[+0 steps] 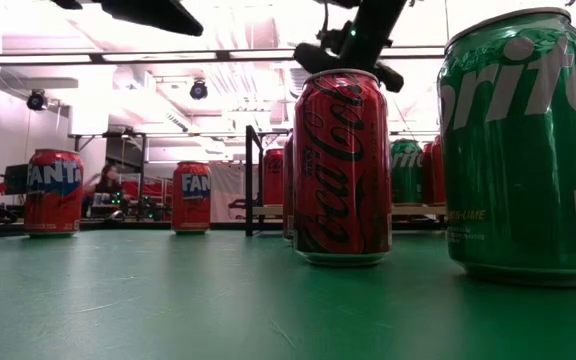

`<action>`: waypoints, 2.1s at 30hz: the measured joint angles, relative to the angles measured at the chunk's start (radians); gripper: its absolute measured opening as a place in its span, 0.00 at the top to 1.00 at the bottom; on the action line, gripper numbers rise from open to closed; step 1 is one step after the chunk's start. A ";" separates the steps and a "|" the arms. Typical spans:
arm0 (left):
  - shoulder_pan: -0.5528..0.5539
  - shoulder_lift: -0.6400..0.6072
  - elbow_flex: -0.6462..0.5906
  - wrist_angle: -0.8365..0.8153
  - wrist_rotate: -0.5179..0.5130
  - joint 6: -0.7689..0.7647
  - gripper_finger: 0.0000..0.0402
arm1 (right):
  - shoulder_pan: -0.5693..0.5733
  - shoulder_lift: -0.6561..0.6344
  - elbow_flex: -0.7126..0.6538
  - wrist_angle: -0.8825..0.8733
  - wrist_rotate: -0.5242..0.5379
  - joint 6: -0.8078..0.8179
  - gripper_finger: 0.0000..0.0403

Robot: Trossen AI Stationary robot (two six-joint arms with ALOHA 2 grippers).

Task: Place canned beverage on shelf
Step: Adjust the red soda cans on the shelf, then put the green soda can on the shelf aligned with the other green soda can

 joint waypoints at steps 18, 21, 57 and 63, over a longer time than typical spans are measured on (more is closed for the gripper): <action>0.000 -0.056 -0.030 -0.041 0.032 0.007 1.00 | -0.040 0.044 0.000 0.007 0.004 0.026 0.98; 0.000 -0.056 -0.031 -0.040 0.033 0.007 1.00 | -0.040 0.044 0.000 0.020 0.005 0.026 0.98; 0.000 -0.055 -0.032 -0.031 0.033 -0.059 1.00 | -0.026 0.041 -0.006 0.016 0.049 0.048 0.98; 0.000 -0.055 -0.032 -0.017 0.033 -0.145 1.00 | -0.015 -0.008 -0.006 0.017 0.054 0.013 0.98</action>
